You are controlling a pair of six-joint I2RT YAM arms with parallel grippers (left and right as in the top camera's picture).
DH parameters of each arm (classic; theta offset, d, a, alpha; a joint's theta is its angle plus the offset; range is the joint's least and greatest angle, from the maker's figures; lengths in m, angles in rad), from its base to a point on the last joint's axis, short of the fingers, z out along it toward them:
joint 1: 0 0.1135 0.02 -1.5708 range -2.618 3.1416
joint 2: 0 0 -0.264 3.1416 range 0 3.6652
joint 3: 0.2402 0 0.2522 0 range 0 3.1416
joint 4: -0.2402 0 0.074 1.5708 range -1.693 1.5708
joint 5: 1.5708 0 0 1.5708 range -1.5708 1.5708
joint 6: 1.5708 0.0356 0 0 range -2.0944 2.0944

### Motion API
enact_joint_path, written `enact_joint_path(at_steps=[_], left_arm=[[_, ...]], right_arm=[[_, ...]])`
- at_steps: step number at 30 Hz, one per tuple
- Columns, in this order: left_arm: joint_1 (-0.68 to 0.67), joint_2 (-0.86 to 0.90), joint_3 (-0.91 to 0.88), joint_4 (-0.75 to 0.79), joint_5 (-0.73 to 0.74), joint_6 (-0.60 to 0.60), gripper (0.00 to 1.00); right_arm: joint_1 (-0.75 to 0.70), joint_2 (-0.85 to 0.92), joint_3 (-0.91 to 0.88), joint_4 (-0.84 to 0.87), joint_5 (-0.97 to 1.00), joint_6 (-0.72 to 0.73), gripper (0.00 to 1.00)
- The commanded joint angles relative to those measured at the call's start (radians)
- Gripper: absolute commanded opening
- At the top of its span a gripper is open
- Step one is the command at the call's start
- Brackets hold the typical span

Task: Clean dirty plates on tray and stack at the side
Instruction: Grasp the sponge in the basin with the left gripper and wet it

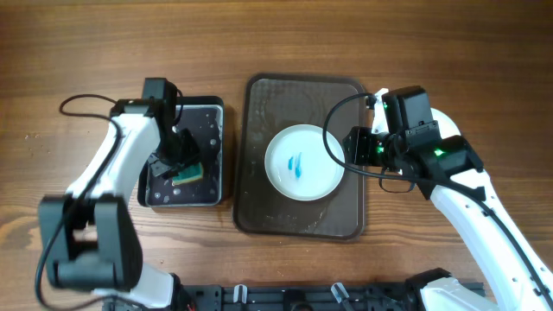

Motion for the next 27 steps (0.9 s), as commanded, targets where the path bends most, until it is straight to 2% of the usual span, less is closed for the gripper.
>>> enact_joint_path(at_steps=[1, 2, 3, 4, 7, 11, 12, 15, 16, 18, 24, 26, 27], left_arm=[[-0.002, 0.119, 0.004, 0.060, -0.046, 0.001, 0.32], [-0.002, 0.143, 0.004, 0.082, -0.047, 0.001, 0.26], [-0.002, 0.156, 0.004, 0.101, -0.046, 0.001, 0.12], [-0.003, 0.158, 0.004, 0.107, -0.046, 0.001, 0.04], [-0.002, 0.139, 0.010, 0.086, -0.034, 0.002, 0.04], [-0.002, 0.072, 0.077, -0.022, -0.035, 0.013, 0.04], [-0.002, 0.048, 0.095, -0.040, -0.037, 0.029, 0.08], [-0.002, -0.017, 0.112, -0.042, -0.104, 0.028, 0.39], [-0.002, -0.030, 0.112, -0.032, -0.153, 0.028, 0.45], [-0.002, -0.030, 0.107, 0.000, -0.215, 0.028, 0.47], [-0.002, 0.015, -0.057, 0.229, -0.214, 0.028, 0.53], [-0.002, 0.039, -0.105, 0.292, -0.214, 0.029, 0.50], [-0.002, 0.048, -0.116, 0.313, -0.213, 0.042, 0.42]], right_arm=[[-0.003, 0.001, 0.008, -0.002, 0.018, -0.017, 0.44], [-0.003, 0.001, 0.008, -0.002, 0.018, -0.016, 0.44], [-0.003, 0.001, 0.008, -0.002, 0.018, -0.016, 0.44], [-0.003, 0.001, 0.007, -0.003, 0.018, -0.016, 0.44], [-0.003, 0.001, 0.007, -0.006, 0.018, -0.017, 0.44], [-0.003, 0.001, 0.007, -0.009, 0.018, -0.017, 0.44], [-0.004, 0.001, 0.008, -0.009, 0.018, -0.017, 0.44], [-0.004, 0.001, 0.008, -0.010, 0.018, -0.016, 0.44], [-0.003, 0.001, 0.007, -0.009, 0.018, -0.016, 0.44], [-0.003, 0.001, 0.007, -0.009, 0.018, -0.016, 0.45], [-0.003, 0.001, 0.007, -0.018, 0.018, -0.013, 0.44], [-0.003, 0.001, 0.008, -0.023, 0.018, -0.013, 0.44], [-0.003, 0.001, 0.007, -0.024, 0.018, -0.012, 0.44]])
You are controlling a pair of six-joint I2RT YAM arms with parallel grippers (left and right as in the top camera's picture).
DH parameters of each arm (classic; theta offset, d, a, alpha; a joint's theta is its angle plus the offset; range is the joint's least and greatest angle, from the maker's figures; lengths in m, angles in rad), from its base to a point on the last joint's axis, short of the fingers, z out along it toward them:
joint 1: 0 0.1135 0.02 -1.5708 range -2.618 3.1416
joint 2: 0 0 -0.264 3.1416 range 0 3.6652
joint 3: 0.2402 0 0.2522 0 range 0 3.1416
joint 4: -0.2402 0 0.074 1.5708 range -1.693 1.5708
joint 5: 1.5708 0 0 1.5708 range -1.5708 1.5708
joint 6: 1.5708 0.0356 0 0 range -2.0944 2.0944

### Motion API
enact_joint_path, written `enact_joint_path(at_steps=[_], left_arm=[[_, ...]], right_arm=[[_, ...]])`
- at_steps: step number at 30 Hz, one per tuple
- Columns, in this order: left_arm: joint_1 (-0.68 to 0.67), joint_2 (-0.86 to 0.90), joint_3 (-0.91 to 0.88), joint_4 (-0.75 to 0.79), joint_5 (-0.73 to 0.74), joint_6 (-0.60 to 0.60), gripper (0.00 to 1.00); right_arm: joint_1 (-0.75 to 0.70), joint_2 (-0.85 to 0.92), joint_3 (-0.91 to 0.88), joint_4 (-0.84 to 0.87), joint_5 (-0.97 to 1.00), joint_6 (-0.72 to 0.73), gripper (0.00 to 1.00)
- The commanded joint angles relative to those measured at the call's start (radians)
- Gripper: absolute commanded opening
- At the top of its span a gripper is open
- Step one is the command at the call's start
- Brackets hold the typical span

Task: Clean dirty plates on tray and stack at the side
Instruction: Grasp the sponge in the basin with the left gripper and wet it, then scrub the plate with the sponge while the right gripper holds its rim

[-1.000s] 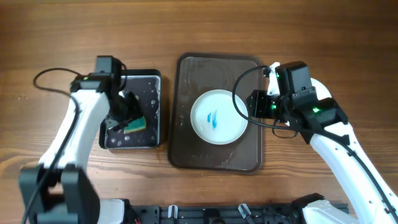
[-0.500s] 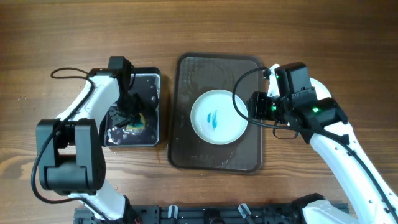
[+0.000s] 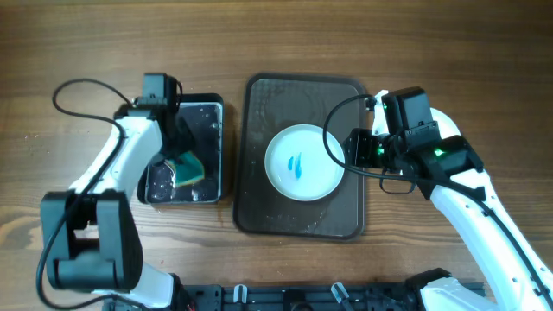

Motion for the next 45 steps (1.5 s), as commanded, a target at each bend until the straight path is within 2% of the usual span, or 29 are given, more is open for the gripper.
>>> enact_joint_path(at_steps=[1, 2, 3, 6, 8, 9, 10, 11, 14, 17, 20, 22, 24, 26, 32, 35, 37, 40, 45], left_arm=[[-0.002, 0.048, -0.058, 0.057, -0.023, 0.031, 0.33], [-0.002, 0.048, -0.058, 0.066, -0.023, 0.030, 0.15], [-0.002, 0.048, -0.056, 0.070, -0.023, 0.030, 0.04], [-0.002, 0.031, -0.015, 0.046, -0.023, 0.032, 0.05], [-0.003, 0.015, 0.037, 0.001, -0.016, 0.056, 0.22], [-0.002, 0.006, 0.071, -0.040, -0.016, 0.056, 0.43], [-0.002, 0.002, 0.089, -0.065, -0.014, 0.056, 0.47], [-0.002, -0.004, 0.109, -0.101, -0.001, 0.056, 0.57], [-0.002, -0.008, 0.113, -0.161, 0.068, 0.055, 0.59], [-0.005, -0.003, 0.092, -0.168, 0.112, 0.052, 0.53], [-0.004, 0.011, 0.023, -0.100, 0.112, 0.052, 0.45], [-0.004, 0.035, -0.040, -0.039, 0.112, 0.051, 0.38], [-0.004, 0.052, -0.073, -0.006, 0.112, 0.051, 0.24], [-0.004, 0.056, -0.077, 0.001, 0.112, 0.051, 0.04], [-0.004, 0.051, 0.017, -0.076, 0.112, 0.064, 0.04], [-0.004, 0.051, 0.150, -0.196, 0.111, 0.109, 0.04], [-0.004, 0.051, 0.228, -0.263, 0.108, 0.109, 0.04], [-0.005, 0.051, 0.357, -0.361, 0.108, 0.118, 0.04], [-0.006, 0.049, 0.447, -0.432, 0.113, 0.135, 0.04]], right_arm=[[-0.003, 0.001, 0.008, -0.004, 0.018, -0.013, 0.44], [-0.003, 0.001, 0.007, -0.004, 0.018, -0.013, 0.45], [-0.003, 0.001, 0.007, -0.004, 0.018, -0.013, 0.44], [-0.003, 0.001, 0.007, -0.013, 0.017, -0.013, 0.44], [-0.003, 0.001, 0.007, -0.015, 0.017, -0.013, 0.44], [-0.003, 0.001, 0.007, -0.015, 0.018, -0.013, 0.44], [-0.003, 0.001, 0.007, -0.015, 0.018, -0.013, 0.44], [-0.003, 0.001, 0.007, -0.016, 0.018, -0.013, 0.45], [-0.004, 0.001, 0.007, -0.015, 0.018, -0.014, 0.45], [-0.003, 0.001, 0.007, -0.019, 0.018, -0.014, 0.49], [-0.003, 0.006, 0.006, -0.035, 0.019, -0.014, 0.54], [-0.003, 0.026, 0.005, -0.036, 0.019, -0.015, 0.61], [-0.003, 0.054, 0.005, -0.037, 0.018, -0.022, 0.63], [-0.003, 0.087, 0.005, -0.036, 0.019, -0.023, 0.64], [-0.018, 0.217, 0.005, -0.009, 0.017, 0.062, 0.64], [-0.047, 0.283, 0.005, 0.023, -0.025, 0.060, 0.57], [-0.074, 0.306, 0.005, 0.049, -0.037, 0.038, 0.55], [-0.094, 0.335, 0.005, 0.092, -0.133, -0.128, 0.56], [-0.084, 0.427, 0.005, 0.121, -0.136, -0.129, 0.48]])
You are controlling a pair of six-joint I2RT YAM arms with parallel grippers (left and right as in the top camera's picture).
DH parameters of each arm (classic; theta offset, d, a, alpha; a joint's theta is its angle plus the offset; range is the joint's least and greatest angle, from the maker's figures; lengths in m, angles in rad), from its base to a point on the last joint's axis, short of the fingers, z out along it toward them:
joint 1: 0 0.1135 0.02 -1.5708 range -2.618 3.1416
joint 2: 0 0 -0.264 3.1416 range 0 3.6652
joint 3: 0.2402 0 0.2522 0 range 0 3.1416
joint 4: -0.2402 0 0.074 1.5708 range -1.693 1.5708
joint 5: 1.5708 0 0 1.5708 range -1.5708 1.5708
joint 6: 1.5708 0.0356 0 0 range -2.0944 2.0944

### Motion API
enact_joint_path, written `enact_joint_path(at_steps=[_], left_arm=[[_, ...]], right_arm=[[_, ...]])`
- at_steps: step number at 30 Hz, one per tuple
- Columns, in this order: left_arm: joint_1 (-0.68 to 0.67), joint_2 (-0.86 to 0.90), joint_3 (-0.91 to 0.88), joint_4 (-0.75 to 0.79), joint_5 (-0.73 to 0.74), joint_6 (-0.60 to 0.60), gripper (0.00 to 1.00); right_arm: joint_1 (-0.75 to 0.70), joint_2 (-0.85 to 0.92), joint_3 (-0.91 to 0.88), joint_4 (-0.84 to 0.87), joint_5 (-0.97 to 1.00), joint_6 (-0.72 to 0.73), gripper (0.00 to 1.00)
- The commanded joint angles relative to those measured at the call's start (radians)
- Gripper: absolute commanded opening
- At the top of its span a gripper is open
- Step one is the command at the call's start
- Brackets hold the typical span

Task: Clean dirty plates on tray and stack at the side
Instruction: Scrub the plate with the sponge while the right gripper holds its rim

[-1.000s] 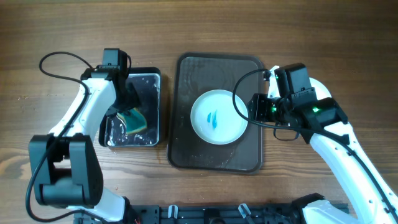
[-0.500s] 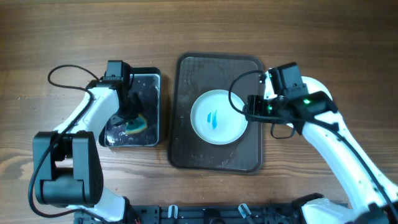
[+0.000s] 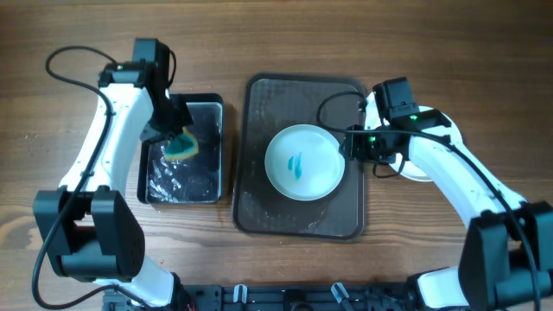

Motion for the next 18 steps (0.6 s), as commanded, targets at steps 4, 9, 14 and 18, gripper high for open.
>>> enact_joint_path(at_steps=[4, 9, 14, 18], left_arm=[[-0.039, -0.009, 0.056, -0.034, 0.049, 0.080, 0.04], [-0.120, -0.009, 0.056, -0.013, 0.093, 0.105, 0.04], [-0.214, -0.005, 0.052, 0.106, 0.281, 0.097, 0.04], [-0.348, 0.056, 0.049, 0.223, 0.402, 0.041, 0.04]], right_arm=[[0.008, 0.177, 0.005, 0.101, -0.041, -0.047, 0.37], [0.008, 0.241, 0.005, 0.130, -0.046, -0.044, 0.14], [0.009, 0.243, 0.005, 0.128, 0.015, 0.059, 0.04], [0.009, 0.243, 0.005, 0.121, 0.015, 0.054, 0.04]])
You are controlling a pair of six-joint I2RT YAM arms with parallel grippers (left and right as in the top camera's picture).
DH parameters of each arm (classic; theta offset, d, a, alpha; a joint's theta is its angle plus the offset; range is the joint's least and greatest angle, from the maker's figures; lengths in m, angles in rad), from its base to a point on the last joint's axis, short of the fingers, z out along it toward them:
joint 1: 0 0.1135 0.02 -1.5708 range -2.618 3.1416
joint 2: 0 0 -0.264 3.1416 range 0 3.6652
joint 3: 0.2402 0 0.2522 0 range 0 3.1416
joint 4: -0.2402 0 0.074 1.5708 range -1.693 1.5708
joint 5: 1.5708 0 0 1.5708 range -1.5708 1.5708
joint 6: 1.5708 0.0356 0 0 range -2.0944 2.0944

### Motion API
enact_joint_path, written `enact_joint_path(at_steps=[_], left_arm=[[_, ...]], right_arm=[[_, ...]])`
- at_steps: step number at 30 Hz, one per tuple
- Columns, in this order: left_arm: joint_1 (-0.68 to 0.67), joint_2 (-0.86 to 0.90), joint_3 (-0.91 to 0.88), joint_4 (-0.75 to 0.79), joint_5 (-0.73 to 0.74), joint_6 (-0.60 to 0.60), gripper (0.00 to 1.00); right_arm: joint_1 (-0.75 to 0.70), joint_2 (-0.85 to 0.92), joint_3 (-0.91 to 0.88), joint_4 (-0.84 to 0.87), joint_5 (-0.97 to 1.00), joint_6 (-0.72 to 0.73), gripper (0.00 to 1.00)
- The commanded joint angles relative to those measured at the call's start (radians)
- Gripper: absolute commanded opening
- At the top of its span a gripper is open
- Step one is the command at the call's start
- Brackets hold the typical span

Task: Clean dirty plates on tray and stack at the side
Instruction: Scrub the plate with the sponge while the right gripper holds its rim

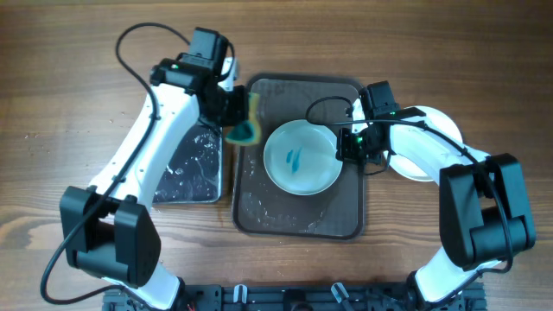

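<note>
A white plate point(302, 164) with a blue smear point(295, 158) lies in the middle of the dark brown tray point(294, 216). My left gripper point(238, 117) is shut on a green and yellow sponge point(246, 128), held over the tray's left edge, just left of the plate. My right gripper point(344, 147) grips the plate's right rim.
A black water basin point(186, 168) stands left of the tray, partly under the left arm. Another white plate point(428, 155) lies on the table right of the tray, half hidden by the right arm. Cables loop above both arms.
My left gripper has carried the sponge from above the basin rightward to the tray's left edge beside the plate. The right arm has swung its elbow outward, its gripper still on the plate's rim.
The left gripper held the sponge low in the basin's water, then further up the basin, then over its top end. Now the sponge is at the tray beside the plate. Throughout, the right gripper stayed at the plate's right rim.
</note>
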Motion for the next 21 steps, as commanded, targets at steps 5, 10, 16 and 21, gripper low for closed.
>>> enact_joint_path(at_steps=[5, 10, 16, 21], left_arm=[[-0.245, 0.193, 0.013, 0.183, 0.115, -0.060, 0.04], [-0.320, 0.313, 0.013, 0.239, 0.109, -0.162, 0.04], [-0.302, 0.350, 0.013, 0.129, -0.342, -0.162, 0.04], [-0.266, 0.344, 0.014, 0.038, -0.636, -0.126, 0.04]], right_arm=[[0.002, 0.040, 0.003, -0.016, 0.063, 0.032, 0.04], [0.002, 0.040, 0.003, -0.027, 0.063, 0.033, 0.04], [0.002, 0.040, 0.003, -0.028, 0.063, 0.033, 0.04], [0.002, 0.040, 0.003, -0.029, 0.063, 0.032, 0.04]])
